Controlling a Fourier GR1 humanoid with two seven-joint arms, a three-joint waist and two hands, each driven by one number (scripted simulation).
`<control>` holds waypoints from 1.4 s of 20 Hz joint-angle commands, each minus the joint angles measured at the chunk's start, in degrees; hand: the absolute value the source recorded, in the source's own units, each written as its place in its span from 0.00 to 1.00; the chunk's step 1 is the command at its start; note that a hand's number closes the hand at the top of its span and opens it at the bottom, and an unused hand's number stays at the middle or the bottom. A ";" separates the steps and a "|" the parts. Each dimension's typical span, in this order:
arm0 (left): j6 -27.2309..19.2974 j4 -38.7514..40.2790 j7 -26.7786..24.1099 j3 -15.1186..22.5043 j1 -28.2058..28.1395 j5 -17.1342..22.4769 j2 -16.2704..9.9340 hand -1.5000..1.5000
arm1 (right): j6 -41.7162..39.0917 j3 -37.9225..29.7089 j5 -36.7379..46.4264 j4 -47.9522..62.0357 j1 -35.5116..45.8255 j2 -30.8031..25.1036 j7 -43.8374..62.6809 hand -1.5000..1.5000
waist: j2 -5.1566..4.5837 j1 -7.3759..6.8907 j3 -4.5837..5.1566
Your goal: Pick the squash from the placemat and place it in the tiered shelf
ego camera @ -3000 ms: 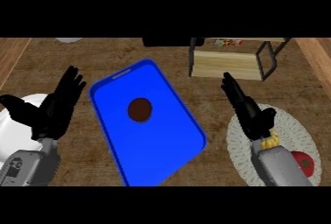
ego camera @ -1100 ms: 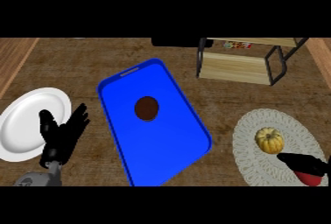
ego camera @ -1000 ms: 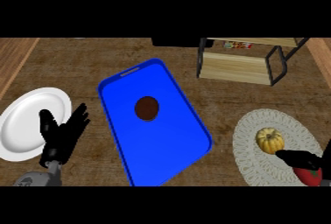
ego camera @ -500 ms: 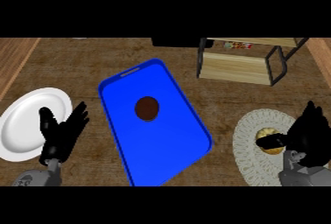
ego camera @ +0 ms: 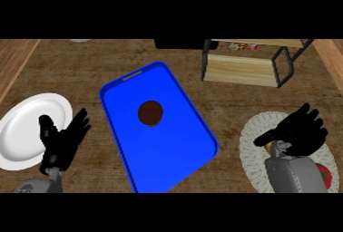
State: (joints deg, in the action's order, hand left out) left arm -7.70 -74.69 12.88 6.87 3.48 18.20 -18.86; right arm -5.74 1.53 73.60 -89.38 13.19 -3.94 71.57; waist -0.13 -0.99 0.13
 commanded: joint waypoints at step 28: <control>1.25 -2.50 1.89 -1.94 -0.88 -2.32 1.57 0.50 | 6.81 -11.11 12.46 17.42 2.33 3.31 2.28 0.00 | 0.05 0.65 -0.15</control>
State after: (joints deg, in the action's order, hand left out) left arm -7.15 -76.74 14.77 5.33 3.07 16.05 -17.38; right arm -3.08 -6.57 85.12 -76.13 13.73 -0.38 67.59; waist -0.03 -0.28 -0.01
